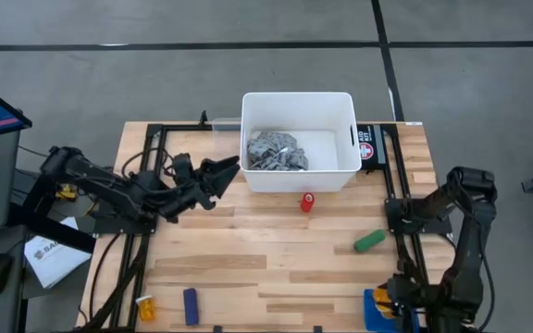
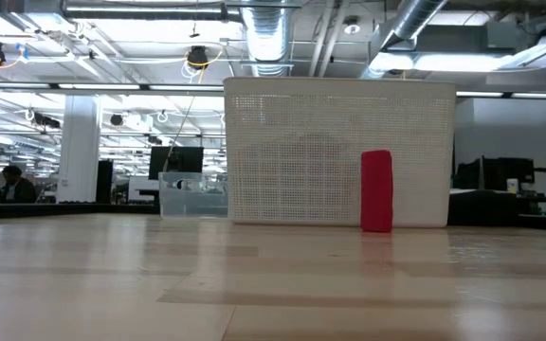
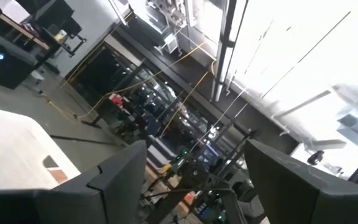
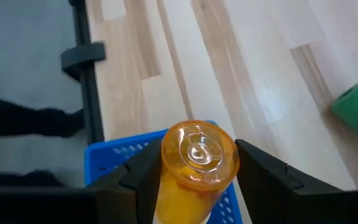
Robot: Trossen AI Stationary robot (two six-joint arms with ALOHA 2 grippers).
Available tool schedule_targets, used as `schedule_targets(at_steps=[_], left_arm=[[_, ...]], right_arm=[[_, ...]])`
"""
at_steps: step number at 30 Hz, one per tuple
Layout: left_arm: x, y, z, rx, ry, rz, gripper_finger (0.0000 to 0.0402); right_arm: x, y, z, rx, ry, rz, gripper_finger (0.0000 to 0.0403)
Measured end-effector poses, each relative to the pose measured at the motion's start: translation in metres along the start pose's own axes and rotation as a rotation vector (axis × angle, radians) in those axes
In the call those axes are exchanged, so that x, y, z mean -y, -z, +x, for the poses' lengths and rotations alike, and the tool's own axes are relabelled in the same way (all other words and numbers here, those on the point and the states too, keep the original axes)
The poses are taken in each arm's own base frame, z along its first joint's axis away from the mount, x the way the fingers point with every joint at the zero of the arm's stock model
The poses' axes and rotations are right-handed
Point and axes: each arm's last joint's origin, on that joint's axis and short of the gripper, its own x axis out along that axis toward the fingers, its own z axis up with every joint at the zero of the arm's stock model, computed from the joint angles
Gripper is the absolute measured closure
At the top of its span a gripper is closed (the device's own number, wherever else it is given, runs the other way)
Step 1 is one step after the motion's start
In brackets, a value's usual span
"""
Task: Pick & Place Medicine items
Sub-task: Put the right orange pill bottle into the blue bin, then put the orange pill bottle into the blue bin
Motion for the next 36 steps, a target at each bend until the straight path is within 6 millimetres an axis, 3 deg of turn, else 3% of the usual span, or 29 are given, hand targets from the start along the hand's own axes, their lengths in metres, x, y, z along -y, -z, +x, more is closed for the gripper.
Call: schedule_targets(at_steps=[8,15,22,28,36], left_arm=[[0.002,0.013,0.001,0.009,0.022,-0.034,0.0137],[0.003,0.013,0.001,0.015,0.026,-0.041,0.0137],[0.004,0.011,0.001,0.015,0.035,-0.041,0.0137],[0.004,0.011,0.000,0.009,0.052,-0.023,0.0137],[0.009,0.006,-0.010,-0.068,0.048,0.080,0.0137]], right_arm=[[-0.003,0.015,0.010,-0.002,0.045,-0.048,0.0213],[-0.003,0.015,0.010,-0.006,0.048,-0.050,0.0180],[-0.002,0.010,0.006,-0.042,0.035,-0.005,0.0173],[0.008,-0.019,-0.005,0.034,0.008,0.070,0.0173],[0.031,-0.085,-0.013,0.189,0.005,0.147,0.0173]])
